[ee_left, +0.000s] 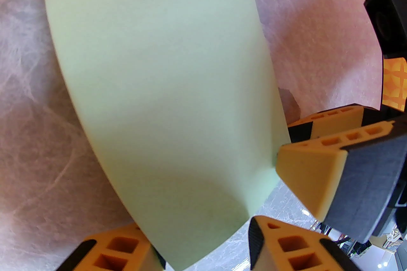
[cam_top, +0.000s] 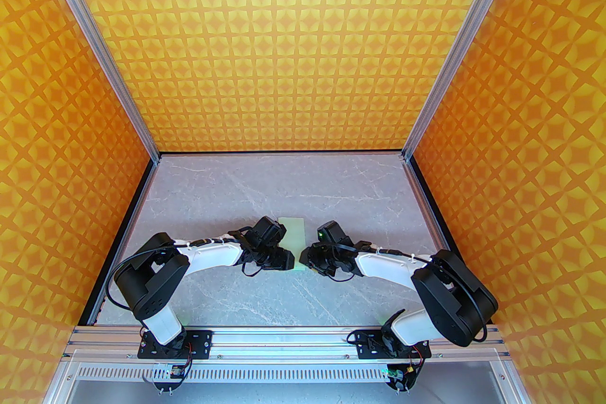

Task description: Fold a paper plane with a square sheet of paper (fold left side to right side)

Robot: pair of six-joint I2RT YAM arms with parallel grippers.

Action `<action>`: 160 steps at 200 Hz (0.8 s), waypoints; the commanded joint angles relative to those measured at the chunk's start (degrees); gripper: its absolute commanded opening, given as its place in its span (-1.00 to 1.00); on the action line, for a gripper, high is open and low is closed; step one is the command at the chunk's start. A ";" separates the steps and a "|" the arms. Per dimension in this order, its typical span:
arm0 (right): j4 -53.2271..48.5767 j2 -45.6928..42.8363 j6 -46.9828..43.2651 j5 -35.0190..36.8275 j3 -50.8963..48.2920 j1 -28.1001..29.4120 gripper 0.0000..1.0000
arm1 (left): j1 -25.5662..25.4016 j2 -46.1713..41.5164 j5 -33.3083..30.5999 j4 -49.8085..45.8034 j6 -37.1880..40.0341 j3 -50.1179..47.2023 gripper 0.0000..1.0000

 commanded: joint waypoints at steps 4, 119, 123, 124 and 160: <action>5.67 0.64 2.74 -2.72 -1.47 -0.07 -0.22 | -0.19 0.31 0.87 -0.22 0.24 0.71 -0.04; 11.87 -0.92 6.55 -4.63 -1.55 -0.03 -0.23 | 6.16 -7.01 -0.88 -5.72 3.22 -0.51 0.09; 12.01 -1.04 6.63 -4.72 -1.52 -0.03 -0.23 | 6.45 -7.20 -0.88 -5.78 3.35 -0.29 0.09; 12.10 -1.06 6.68 -4.73 -1.52 -0.03 -0.23 | 6.52 -7.22 -0.88 -5.82 3.38 -0.31 0.09; 12.12 -1.23 7.09 -5.21 -0.55 -0.03 -0.24 | 7.28 -5.58 0.56 -3.81 4.38 2.09 -0.30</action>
